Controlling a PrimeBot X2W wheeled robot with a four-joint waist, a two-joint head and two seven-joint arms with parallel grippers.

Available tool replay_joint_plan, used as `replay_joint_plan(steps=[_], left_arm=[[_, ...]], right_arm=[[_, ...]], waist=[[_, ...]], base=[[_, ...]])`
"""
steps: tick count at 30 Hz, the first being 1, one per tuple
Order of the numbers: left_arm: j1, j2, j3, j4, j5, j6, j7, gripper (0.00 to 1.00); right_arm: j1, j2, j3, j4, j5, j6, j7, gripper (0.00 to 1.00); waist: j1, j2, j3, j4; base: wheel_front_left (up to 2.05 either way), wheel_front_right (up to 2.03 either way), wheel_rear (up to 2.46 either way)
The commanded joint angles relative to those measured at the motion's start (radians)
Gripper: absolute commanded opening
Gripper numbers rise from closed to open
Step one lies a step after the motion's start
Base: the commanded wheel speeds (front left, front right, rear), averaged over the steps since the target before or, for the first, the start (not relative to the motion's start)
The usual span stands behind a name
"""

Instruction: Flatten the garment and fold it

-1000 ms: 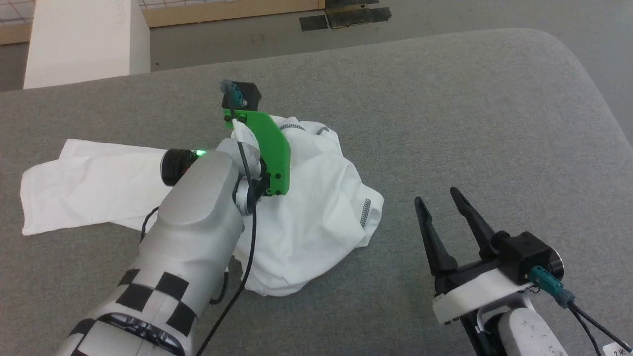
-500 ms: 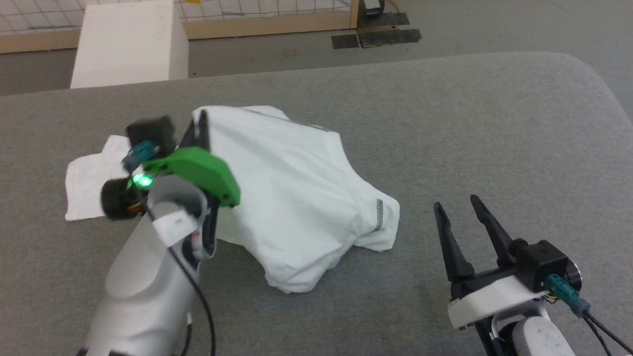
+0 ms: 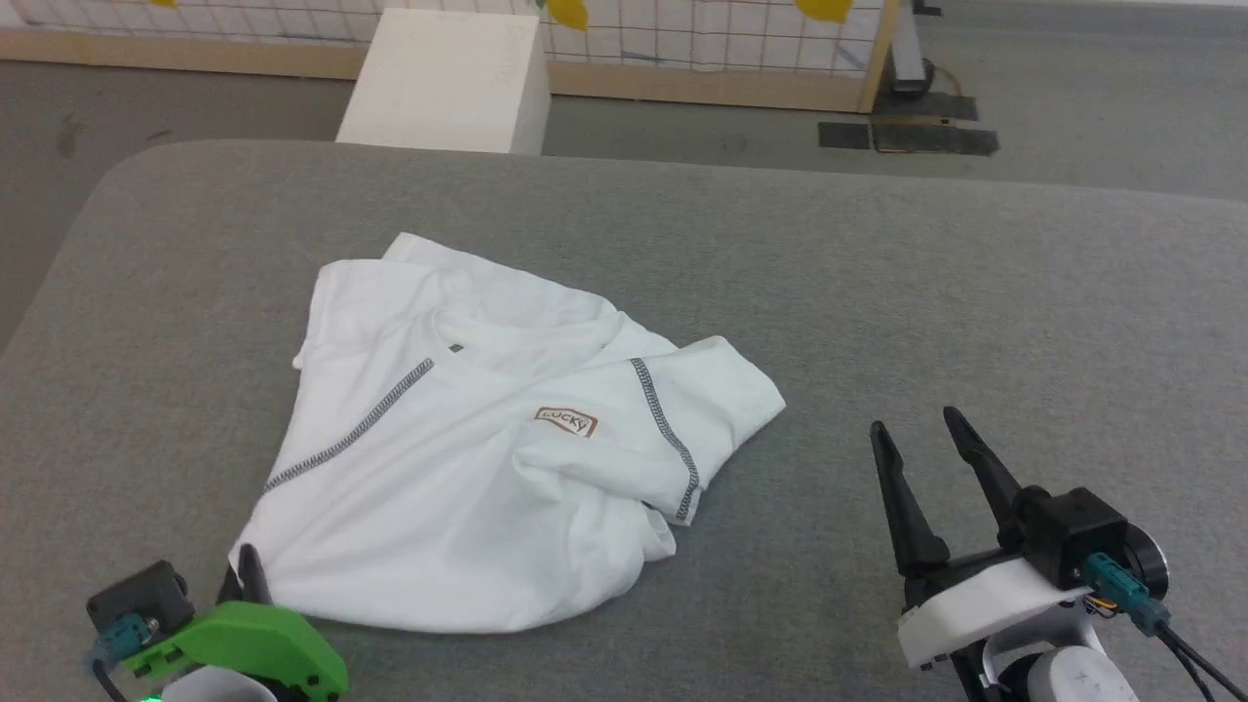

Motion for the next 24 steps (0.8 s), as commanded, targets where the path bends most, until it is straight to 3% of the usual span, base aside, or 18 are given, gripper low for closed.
replay_joint_plan(steps=[1, 6, 9, 13, 16, 22, 23, 24], left_arm=[[0.018, -0.009, 0.003, 0.007, -0.014, -0.006, -0.004, 1.0], [0.013, -0.059, 0.018, 0.035, -0.027, -0.036, -0.105, 1.0], [-0.023, -0.088, 0.034, 0.037, 0.028, -0.053, -0.191, 1.0], [-0.077, -0.164, 0.079, -0.025, 0.159, -0.087, -0.205, 1.0], [-0.106, -0.26, 0.128, -0.089, 0.304, -0.166, -0.206, 1.0], [-0.131, -0.298, 0.152, -0.085, 0.357, -0.234, -0.206, 1.0], [-0.132, -0.299, 0.154, -0.081, 0.358, -0.239, -0.206, 1.0], [-0.133, -0.3, 0.157, -0.077, 0.359, -0.242, -0.206, 1.0]], right_arm=[[0.006, -0.001, 0.002, -0.007, -0.015, -0.002, 0.013, 1.0], [-0.033, -0.001, -0.006, 0.001, -0.041, -0.002, 0.099, 1.0], [-0.087, -0.001, -0.026, 0.026, -0.054, -0.002, 0.174, 1.0], [-0.17, -0.001, -0.066, 0.093, -0.047, -0.002, 0.293, 1.0], [-0.265, -0.001, -0.122, 0.202, -0.058, -0.002, 0.495, 1.0], [-0.326, -0.001, -0.152, 0.274, -0.098, -0.002, 0.738, 1.0], [-0.326, -0.001, -0.147, 0.282, -0.096, -0.002, 0.781, 0.75], [-0.326, -0.001, -0.135, 0.285, -0.083, -0.002, 0.826, 0.41]], waist=[[0.0, 0.0, -0.009, 0.08], [0.0, 0.0, 0.004, 0.144], [0.0, 0.0, 0.026, 0.188], [0.0, 0.0, 0.063, 0.249], [0.0, 0.0, 0.112, 0.3], [0.0, 0.0, 0.144, 0.319], [0.0, 0.0, 0.145, 0.318], [0.0, 0.0, 0.143, 0.315]], base=[[0.0, 0.0, 0.0], [0.0, 0.0, 0.0], [0.0, 0.0, 0.0], [0.0, 0.0, 0.0], [0.0, 0.0, 0.0], [0.0, 0.0, 0.0], [0.0, 0.0, 0.0], [0.0, 0.0, 0.0]])
